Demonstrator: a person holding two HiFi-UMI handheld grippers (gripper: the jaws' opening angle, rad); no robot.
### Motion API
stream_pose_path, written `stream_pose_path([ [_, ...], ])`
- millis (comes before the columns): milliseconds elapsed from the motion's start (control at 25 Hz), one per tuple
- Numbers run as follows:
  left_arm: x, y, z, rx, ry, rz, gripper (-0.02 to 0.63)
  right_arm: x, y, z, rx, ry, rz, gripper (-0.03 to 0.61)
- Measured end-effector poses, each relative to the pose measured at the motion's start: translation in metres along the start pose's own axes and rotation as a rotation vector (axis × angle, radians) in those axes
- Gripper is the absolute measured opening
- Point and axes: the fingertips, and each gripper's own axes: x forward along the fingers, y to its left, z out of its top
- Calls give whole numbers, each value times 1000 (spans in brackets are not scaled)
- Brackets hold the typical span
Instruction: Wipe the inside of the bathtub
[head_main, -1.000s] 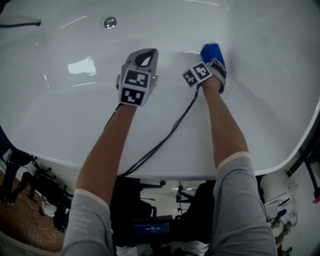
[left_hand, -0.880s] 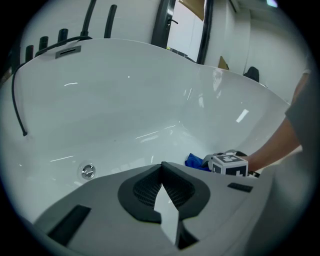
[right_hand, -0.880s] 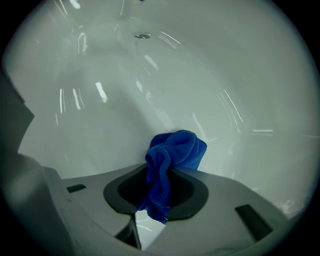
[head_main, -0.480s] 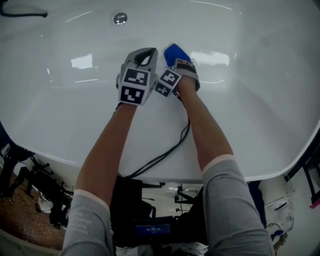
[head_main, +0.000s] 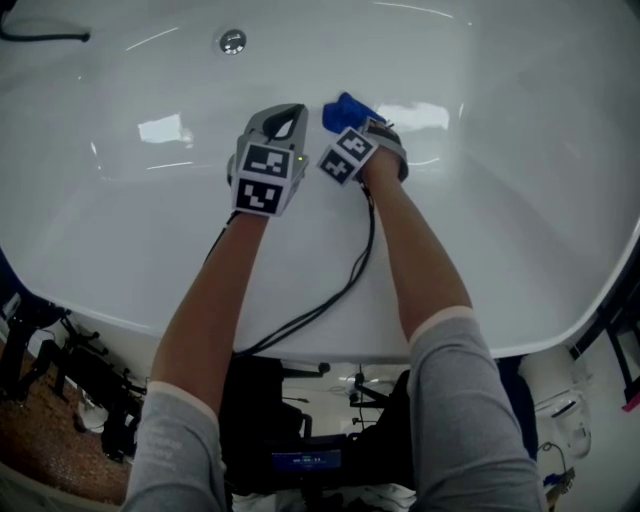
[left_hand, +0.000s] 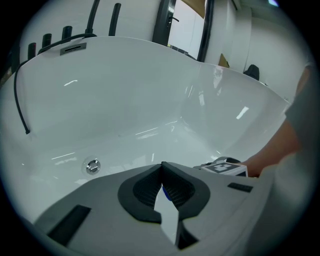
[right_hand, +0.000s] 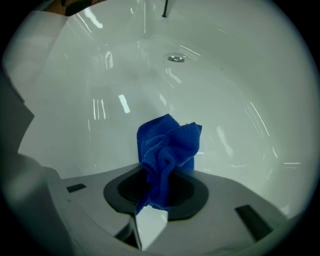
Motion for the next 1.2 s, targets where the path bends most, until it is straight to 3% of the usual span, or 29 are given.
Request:
stream_pose_path([
  [240, 11, -26, 15, 17, -15, -27, 1, -2, -45, -55, 70, 27, -92, 107],
  [440, 18, -46, 24, 22, -25, -47, 1, -5, -86, -116, 145, 125, -156, 107],
  [520, 17, -51, 28, 20, -29, -50, 0, -14, -106, -135, 173, 158, -211, 107],
  [760, 13, -49, 36, 8, -48, -33, 2, -51, -173, -143, 168, 95, -450, 107],
  [840, 13, -47, 36, 17, -50, -33, 1, -45, -180, -149, 137, 147, -439, 107],
  [960, 13, -33, 33, 27, -45, -25, 2, -20, -165, -152, 73, 237, -344, 107],
  [1120, 10, -13, 24, 26, -41, -1, 1, -5, -155, -132, 148, 182, -353, 103],
  [1200, 6, -6, 16, 13, -32, 12, 0, -12, -136, -117, 102, 167, -324, 104],
])
